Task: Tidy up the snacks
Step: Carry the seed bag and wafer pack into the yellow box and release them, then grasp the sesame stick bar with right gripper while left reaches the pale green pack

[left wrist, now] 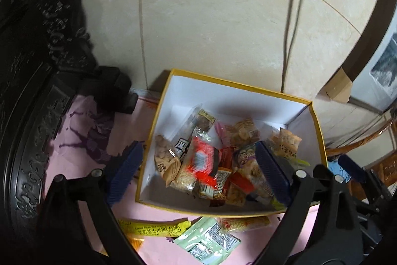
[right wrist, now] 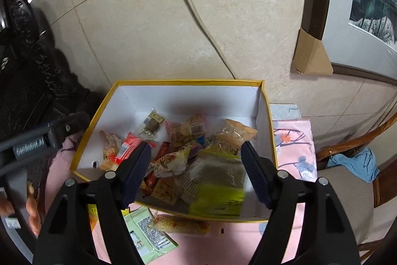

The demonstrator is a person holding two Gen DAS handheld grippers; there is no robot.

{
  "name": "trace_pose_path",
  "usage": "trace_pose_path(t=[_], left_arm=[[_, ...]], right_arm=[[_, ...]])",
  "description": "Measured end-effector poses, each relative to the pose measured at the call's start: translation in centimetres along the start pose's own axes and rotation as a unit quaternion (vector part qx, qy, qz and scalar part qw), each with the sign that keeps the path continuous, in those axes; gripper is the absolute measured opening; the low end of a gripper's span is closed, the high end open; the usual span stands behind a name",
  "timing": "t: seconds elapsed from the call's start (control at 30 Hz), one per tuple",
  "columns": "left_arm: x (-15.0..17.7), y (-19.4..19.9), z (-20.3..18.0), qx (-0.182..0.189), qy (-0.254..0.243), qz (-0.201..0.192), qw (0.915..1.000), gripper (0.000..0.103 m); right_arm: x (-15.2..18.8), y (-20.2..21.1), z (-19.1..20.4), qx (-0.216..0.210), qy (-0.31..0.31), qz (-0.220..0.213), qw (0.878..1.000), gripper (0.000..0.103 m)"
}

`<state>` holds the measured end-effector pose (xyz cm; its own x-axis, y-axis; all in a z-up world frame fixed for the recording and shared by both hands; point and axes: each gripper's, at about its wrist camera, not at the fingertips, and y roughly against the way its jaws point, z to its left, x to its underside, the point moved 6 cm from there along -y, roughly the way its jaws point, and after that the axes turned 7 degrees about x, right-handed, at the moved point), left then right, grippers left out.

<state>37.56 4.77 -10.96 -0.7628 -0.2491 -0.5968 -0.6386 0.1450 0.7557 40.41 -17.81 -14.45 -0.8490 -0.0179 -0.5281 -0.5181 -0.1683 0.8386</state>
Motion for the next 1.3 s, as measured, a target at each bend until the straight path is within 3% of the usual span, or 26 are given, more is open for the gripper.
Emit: trace_pose_path(t=[0.23,0.37,0.5,0.63,0.77,1.2,1.23,1.3], left_arm=[[2.2,2.4,1.9,0.007,0.042,-0.007,0.9990,0.093],[6.7,3.6,2.2,0.010,0.038,0.004,0.9992,0.096],[14.3,3.9,4.0,0.005,0.070,0.035,0.9969,0.096],[18.5,4.1,5.4,0.007,0.083,0.072,0.9939,0.096],[19.4,5.1,5.9,-0.006,0.048,0.085,0.9952,0.096],[19.2,5.0,5.8,-0.002,0.037,0.096,0.9947,0.096],[19.3,4.9,5.6,-0.002,0.036,0.098,0.9945,0.096],[19.5,4.7,5.5,0.000,0.036,0.102,0.9941,0.096]], right_arm=[[2.3,2.8,1.6,-0.066,0.046,-0.013,0.997,0.075],[7.3,4.1,4.2,-0.120,0.133,-0.004,0.984,0.075],[13.0,1.9,5.6,-0.098,0.216,0.018,0.971,0.075],[14.0,-0.6,5.6,-0.095,0.226,0.015,0.970,0.075],[14.2,-2.9,5.9,-0.090,0.249,0.017,0.964,0.075],[15.8,-9.1,5.4,-0.065,0.266,0.067,0.959,0.074],[15.8,-9.3,5.3,-0.065,0.259,0.071,0.961,0.072],[16.0,-9.9,5.2,-0.063,0.257,0.087,0.961,0.051]])
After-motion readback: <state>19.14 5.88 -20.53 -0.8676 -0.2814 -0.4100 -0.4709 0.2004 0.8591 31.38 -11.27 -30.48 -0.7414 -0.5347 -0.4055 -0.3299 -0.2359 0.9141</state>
